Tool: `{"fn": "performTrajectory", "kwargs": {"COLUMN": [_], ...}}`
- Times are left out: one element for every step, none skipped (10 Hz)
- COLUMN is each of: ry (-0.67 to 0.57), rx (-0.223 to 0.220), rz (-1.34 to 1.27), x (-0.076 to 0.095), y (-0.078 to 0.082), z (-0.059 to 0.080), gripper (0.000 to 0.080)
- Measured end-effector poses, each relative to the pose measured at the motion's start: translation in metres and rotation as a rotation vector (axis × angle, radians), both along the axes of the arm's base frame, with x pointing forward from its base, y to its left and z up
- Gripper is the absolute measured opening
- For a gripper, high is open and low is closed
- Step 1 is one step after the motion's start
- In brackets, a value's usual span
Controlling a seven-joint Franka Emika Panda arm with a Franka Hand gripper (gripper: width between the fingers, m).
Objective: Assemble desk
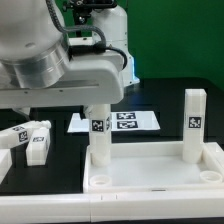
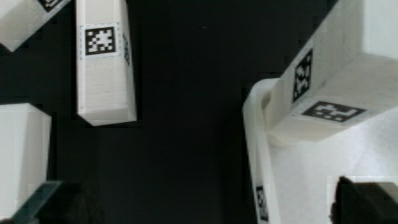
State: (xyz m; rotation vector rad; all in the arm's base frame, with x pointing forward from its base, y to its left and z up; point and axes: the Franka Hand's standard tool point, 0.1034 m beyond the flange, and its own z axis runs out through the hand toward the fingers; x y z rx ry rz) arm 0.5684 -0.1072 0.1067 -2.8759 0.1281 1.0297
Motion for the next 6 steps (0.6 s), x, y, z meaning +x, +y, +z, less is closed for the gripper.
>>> {"fn": "performTrajectory", "kwargs": {"ry": [0.039,0.04,0.037,0.037,0.04,0.057], "rx": [0.004,0.003,0.002,0.002,0.005,0.017], "rz": [-0.001,0.0,0.001,0.0,-0.002,-0.003], "x": [-0.002,0.0,0.001,0.0,-0.001,-0.01], "y": [0.0,-0.001,-0.001,-0.001,-0.004,-0.021], "z": [-0.003,-0.005,-0.005,-0.005,-0.006,-0.014], "gripper": [0.0649,0.0649,0.0649,0.0649,0.0649,0.0649]}}
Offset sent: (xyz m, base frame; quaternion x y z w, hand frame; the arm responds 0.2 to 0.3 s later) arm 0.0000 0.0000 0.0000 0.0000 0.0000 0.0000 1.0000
